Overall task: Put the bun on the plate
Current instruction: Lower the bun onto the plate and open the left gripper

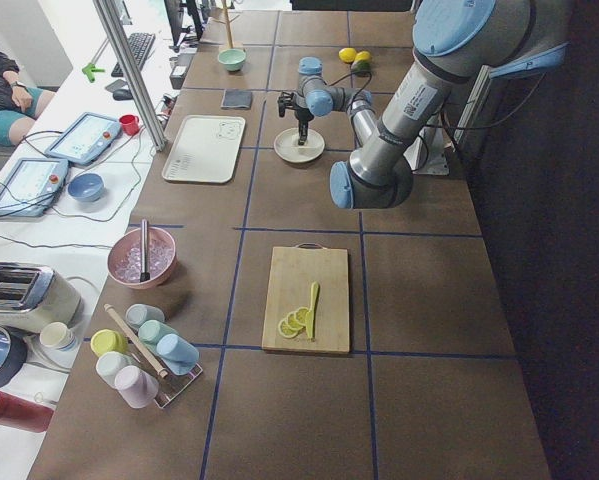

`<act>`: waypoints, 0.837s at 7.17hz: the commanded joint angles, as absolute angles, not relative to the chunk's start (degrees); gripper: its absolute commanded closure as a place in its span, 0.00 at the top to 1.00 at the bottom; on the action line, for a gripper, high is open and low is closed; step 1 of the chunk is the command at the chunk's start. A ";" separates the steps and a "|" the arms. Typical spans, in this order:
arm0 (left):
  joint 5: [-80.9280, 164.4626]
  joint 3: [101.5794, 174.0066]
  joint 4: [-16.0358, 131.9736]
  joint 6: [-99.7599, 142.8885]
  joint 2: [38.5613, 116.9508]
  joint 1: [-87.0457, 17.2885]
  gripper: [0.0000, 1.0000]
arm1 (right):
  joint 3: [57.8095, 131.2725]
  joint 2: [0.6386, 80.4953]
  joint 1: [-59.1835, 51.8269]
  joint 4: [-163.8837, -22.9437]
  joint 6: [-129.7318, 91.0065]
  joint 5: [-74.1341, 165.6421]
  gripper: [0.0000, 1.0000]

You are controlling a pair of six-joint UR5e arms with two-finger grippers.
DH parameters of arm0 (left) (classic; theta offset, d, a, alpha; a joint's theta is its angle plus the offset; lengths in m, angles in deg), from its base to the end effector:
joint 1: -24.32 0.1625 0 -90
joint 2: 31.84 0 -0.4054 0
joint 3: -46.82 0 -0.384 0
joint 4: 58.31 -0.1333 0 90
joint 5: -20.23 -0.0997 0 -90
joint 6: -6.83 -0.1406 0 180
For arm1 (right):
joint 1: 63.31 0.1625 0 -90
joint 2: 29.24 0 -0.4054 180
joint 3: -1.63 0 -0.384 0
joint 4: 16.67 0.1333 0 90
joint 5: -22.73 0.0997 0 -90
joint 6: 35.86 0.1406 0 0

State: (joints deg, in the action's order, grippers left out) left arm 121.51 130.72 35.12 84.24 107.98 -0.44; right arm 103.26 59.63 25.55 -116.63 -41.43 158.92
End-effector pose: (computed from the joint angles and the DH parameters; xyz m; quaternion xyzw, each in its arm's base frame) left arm 0.6423 -0.4128 0.1793 0.0421 0.4059 -0.0576 0.9111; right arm 0.0221 -0.4874 0.5754 0.0376 -0.3910 -0.0634 0.9174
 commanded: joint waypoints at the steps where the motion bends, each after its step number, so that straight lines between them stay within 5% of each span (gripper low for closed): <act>1: 121.48 129.71 36.77 84.18 108.00 -0.12 0.44 | 103.50 59.44 25.55 -116.51 -41.31 158.96 1.00; 5: 121.48 129.00 38.02 83.04 108.00 -0.12 0.96 | 104.02 59.00 25.55 -116.51 -41.49 158.70 1.00; 6: 121.48 129.61 37.76 82.60 108.00 -0.29 1.00 | 104.03 59.00 25.55 -116.51 -41.40 158.70 1.00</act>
State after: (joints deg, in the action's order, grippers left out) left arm 121.48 129.08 37.96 83.16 108.00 -0.16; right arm 103.95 59.02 25.55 -116.51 -41.47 158.71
